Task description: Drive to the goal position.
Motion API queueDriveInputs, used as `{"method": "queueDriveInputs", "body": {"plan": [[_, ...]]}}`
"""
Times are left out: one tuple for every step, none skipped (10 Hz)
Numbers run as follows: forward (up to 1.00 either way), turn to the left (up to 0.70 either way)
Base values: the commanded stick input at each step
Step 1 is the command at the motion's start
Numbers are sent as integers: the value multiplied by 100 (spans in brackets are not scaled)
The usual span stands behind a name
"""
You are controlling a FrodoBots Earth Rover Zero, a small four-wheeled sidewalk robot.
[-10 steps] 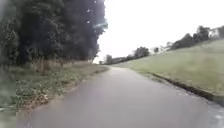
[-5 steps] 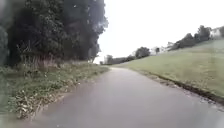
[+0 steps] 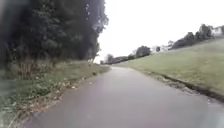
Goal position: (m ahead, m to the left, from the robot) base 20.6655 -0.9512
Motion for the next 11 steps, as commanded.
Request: {"method": "queueDriveInputs", "body": {"plan": [[100,0],[100,0],[100,0],[100,0],[100,0],[100,0],[100,0],[100,0],[100,0],[100,0],[100,0]]}}
